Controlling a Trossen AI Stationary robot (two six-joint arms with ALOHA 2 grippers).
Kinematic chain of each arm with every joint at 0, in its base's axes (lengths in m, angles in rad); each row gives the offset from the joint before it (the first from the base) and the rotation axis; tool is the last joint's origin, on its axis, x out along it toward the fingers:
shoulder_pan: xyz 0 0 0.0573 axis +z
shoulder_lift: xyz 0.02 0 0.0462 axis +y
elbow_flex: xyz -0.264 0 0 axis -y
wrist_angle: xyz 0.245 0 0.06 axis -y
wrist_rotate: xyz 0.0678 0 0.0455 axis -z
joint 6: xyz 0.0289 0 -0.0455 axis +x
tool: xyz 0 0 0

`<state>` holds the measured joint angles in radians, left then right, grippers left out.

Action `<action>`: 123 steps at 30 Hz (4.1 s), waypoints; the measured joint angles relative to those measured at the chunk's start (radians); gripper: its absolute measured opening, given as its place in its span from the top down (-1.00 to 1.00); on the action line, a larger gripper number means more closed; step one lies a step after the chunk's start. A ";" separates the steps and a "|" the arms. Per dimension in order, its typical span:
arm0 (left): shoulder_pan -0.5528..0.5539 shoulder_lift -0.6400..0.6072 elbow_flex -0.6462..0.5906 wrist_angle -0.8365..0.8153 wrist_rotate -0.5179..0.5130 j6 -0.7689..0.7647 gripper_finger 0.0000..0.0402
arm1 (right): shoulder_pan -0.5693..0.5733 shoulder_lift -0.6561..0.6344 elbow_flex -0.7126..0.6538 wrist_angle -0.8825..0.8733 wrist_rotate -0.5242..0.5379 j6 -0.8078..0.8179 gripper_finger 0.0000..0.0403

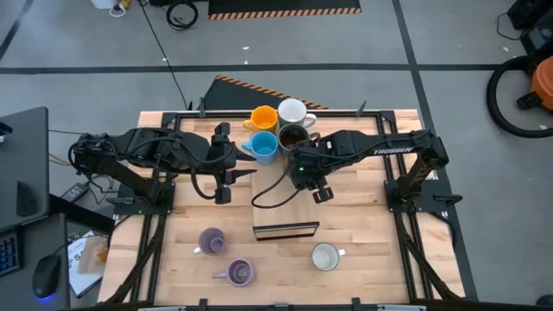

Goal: Place coffee mugs
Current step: Put the green mug on the shelf, then put the purple patterned mug on the shelf

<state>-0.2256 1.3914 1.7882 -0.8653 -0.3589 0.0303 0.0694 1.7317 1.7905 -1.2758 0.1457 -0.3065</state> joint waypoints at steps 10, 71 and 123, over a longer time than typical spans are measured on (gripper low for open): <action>0.000 0.000 0.000 -0.003 0.000 0.000 0.35 | 0.003 -0.001 0.000 -0.005 0.038 0.041 0.22; -0.079 0.002 -0.116 -0.288 0.160 -0.359 0.35 | 0.062 -0.120 0.170 -0.134 0.159 0.336 -0.08; -0.467 0.196 -0.735 0.084 0.207 -1.388 0.35 | 0.080 -0.249 0.169 -0.118 0.273 0.435 -0.08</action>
<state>-0.6924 1.5873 1.0534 -0.7813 -0.1523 -1.3572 0.1493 1.4822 1.9591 -1.3941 0.4183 0.1280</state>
